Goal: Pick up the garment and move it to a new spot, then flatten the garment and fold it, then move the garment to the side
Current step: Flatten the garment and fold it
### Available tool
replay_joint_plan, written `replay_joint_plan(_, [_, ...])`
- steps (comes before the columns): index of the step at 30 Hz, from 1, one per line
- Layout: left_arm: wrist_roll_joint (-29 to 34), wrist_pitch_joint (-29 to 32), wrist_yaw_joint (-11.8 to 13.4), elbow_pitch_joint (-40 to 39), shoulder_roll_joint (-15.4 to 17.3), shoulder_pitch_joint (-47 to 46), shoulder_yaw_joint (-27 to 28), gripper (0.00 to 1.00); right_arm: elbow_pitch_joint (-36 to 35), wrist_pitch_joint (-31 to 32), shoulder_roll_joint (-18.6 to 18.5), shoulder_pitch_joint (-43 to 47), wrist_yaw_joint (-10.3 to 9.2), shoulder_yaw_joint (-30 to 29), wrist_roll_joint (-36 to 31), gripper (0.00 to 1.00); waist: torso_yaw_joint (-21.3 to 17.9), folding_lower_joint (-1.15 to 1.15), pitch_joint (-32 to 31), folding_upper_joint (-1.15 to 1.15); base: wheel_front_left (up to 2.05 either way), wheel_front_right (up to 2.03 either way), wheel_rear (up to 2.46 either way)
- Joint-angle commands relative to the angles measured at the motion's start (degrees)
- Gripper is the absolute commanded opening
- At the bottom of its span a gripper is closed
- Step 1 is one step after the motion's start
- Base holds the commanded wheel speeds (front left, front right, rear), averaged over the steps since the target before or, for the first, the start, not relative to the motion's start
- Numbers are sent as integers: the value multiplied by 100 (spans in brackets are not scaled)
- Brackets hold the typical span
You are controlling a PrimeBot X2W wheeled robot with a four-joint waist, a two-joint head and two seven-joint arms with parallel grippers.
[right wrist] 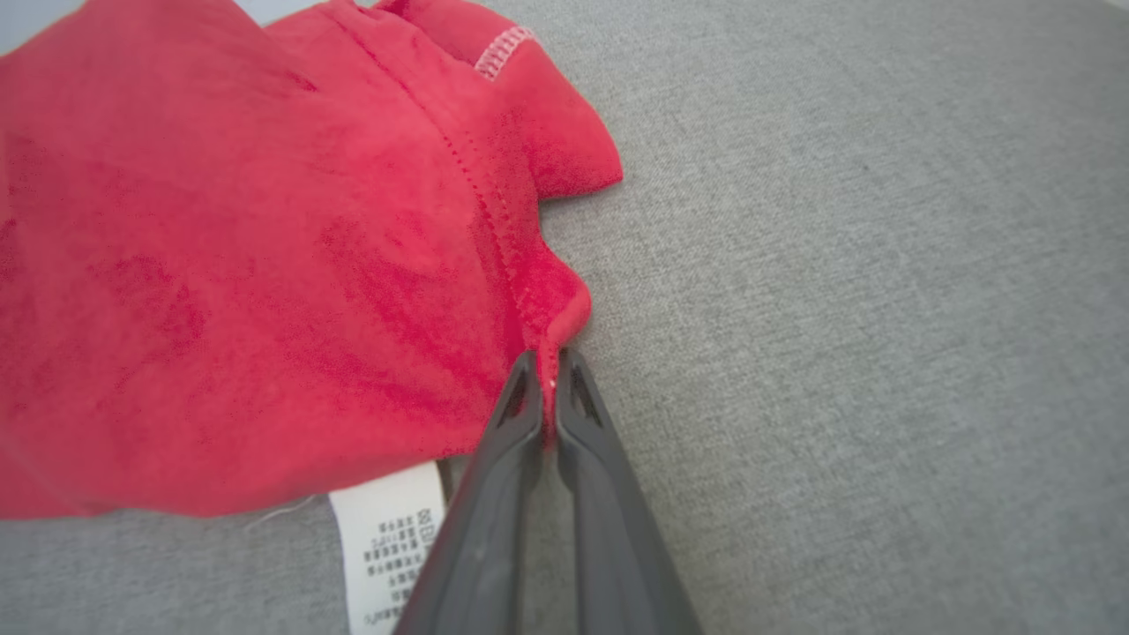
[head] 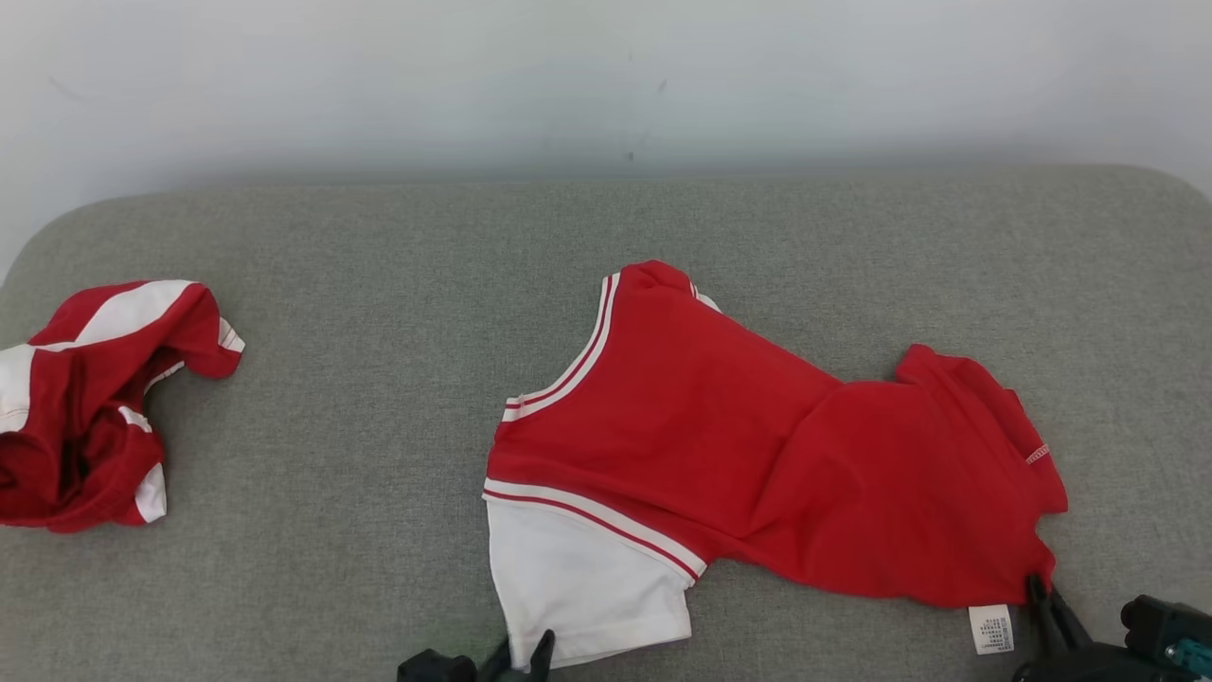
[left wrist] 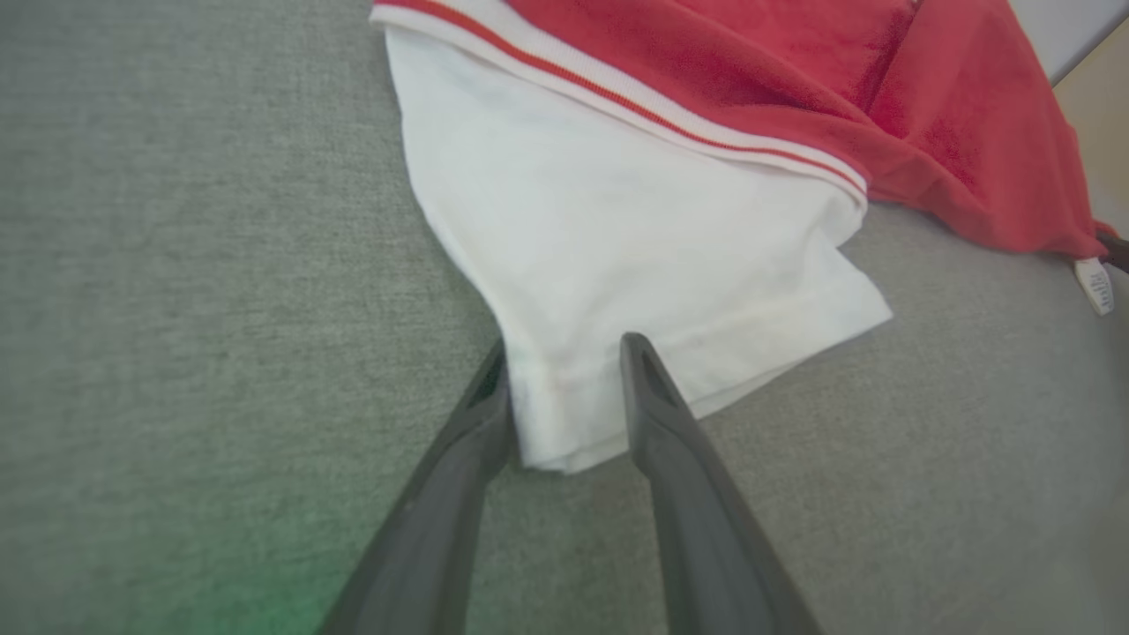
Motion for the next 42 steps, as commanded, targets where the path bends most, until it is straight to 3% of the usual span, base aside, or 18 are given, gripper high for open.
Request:
replay_joint_plan(1, [-117, 76, -22, 35, -104, 74, -126, 0, -114, 12, 1, 89, -14, 5, 60, 0, -14, 0, -31, 0, 0, 0, 0])
replay_joint_plan(6, [-416, 36, -8, -578, -36, 11, 85, 0, -924, 3, -97, 214, -14, -119, 57, 0, -24, 0, -67, 0, 0, 0, 0])
replay_joint_plan(14, [-680, 35, -8, -1662, 373, -568, 459, 0, -1933, 2, -308, -224, -14, 14, 217, 0, -154, 0, 14, 0, 0, 0, 0])
replay_joint_plan(18, [-1019, 334, -8, -1990, 699, -1583, 408, 0, -2224, 180, -531, -985, -14, 264, 385, 0, -246, 0, 276, 0, 0, 0, 0])
replay_joint_plan(20, [-1410, 616, -8, -2111, 712, -2219, 517, 0, -2286, 314, -599, -1549, -14, 347, 518, 0, -308, 0, 535, 0, 0, 0, 0])
replay_joint_plan(24, [-1697, 1120, -9, -2120, 902, -3817, 713, 0, -2177, 593, -687, -2846, -14, 408, 703, 0, -427, 0, 1206, 0, 0, 0, 0])
replay_joint_plan(31, [-1288, 1697, 11, -1275, 992, -7177, 810, 0, -1606, 1134, -746, -5791, -14, 425, 1032, 0, -605, 0, 2592, 0, 0, 0, 0])
replay_joint_plan(37, [-985, 1585, 10, -403, 896, -9089, 811, 0, -858, 1209, -808, -7617, -14, 361, 1087, 0, -671, 0, 3067, 0, 0, 0, 0])
replay_joint_plan(42, [-817, 1274, 0, 285, 791, -10026, 723, 0, -202, 1076, -874, -8605, -14, 463, 924, 0, -626, 0, 3190, 0, 0, 0, 0])
